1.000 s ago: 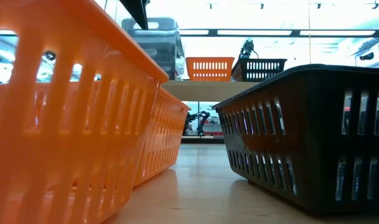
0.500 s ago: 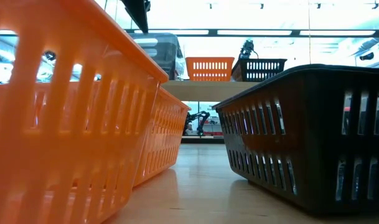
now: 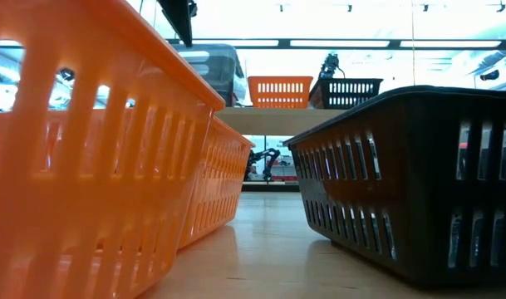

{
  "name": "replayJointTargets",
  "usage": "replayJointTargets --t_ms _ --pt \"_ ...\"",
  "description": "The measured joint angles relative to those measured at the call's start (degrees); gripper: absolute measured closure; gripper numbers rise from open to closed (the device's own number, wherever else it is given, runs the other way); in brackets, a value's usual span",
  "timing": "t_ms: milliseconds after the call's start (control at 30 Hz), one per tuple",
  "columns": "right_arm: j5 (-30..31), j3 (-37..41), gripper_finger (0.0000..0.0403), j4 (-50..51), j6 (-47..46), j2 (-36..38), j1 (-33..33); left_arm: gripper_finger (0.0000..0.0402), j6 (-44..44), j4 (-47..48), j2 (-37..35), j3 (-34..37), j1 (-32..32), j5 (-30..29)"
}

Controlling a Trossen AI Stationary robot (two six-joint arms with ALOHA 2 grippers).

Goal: Stack baskets on shelf by color
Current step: Stack the top black transparent bin on the black transparent bin on the shelf

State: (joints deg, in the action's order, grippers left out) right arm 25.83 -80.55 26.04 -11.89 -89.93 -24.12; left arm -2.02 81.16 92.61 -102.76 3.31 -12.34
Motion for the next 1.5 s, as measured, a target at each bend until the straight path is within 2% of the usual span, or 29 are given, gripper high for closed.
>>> replayJointTargets --t_ms 233,433,600,800,1033,1200,1500 --pt "-0.01 0.00 0.0266 0.28 1.24 0.00 0.00 0.0281 0.13 0.09 -1.50 0.00 -0.02 -0.14" --pt "0.02 0.00 0.0266 0.09 1.41 0.00 0.00 0.0284 2.03 0.58 -1.70 -0.02 0.63 -5.39" --pt "-0.01 0.00 0.0266 0.18 1.17 0.00 -0.19 0.0284 4.16 -0.11 -1.65 -0.02 2.58 -5.60" --pt "-0.24 0.00 0.0266 0.22 1.15 0.00 -0.31 0.0285 1.15 0.72 -1.33 -0.02 4.64 2.45" --pt "-0.44 0.00 0.0266 0.29 1.21 0.00 -0.31 0.0285 -1.29 3.13 -1.15 -0.04 4.90 4.26" --pt "-0.47 0.00 0.0266 0.29 1.31 0.00 -0.31 0.0285 -3.63 2.28 -1.15 -0.02 4.79 9.80" --pt "-0.47 0.00 0.0266 0.29 1.32 0.00 -0.31 0.0285 -5.89 0.06 -1.13 0.00 4.70 9.73"
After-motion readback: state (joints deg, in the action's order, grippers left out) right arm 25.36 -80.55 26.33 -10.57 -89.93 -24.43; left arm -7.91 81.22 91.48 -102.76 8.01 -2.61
